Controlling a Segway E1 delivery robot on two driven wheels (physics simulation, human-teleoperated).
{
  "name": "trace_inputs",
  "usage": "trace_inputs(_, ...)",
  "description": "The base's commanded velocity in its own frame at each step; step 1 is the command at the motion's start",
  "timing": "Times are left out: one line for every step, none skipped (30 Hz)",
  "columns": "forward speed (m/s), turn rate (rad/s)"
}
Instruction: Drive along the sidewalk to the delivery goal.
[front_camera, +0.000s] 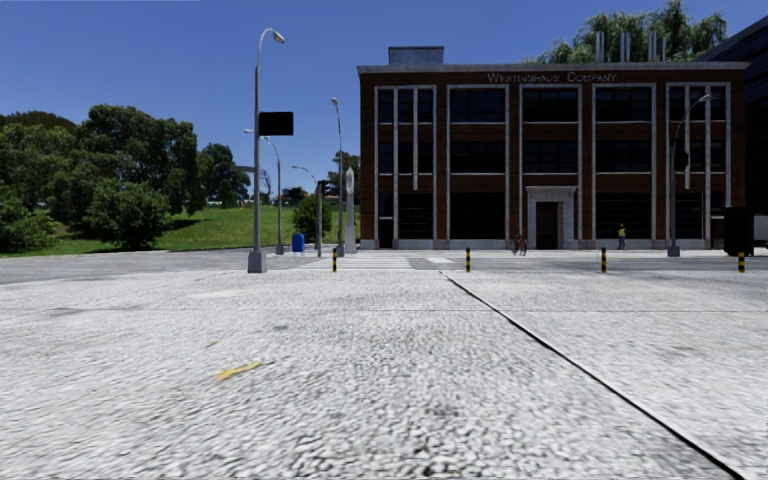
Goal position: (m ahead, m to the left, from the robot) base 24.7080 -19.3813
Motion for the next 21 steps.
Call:
trace_inputs(2.00,0.20)
trace_inputs(2.00,0.24)
trace_inputs(2.00,0.24)
trace_inputs(2.00,0.22)
trace_inputs(2.00,0.22)
trace_inputs(2.00,0.00)
trace_inputs(2.00,0.00)
trace_inputs(2.00,0.00)
trace_inputs(2.00,0.00)
trace_inputs(2.00,0.00)
trace_inputs(2.00,0.00)
trace_inputs(2.00,0.00)
trace_inputs(2.00,0.00)
trace_inputs(2.00,0.00)
trace_inputs(2.00,0.00)
trace_inputs(2.00,0.00)
trace_inputs(2.00,0.00)
trace_inputs(2.00,0.00)
trace_inputs(2.00,0.00)
trace_inputs(2.00,0.00)
trace_inputs(2.00,0.00)
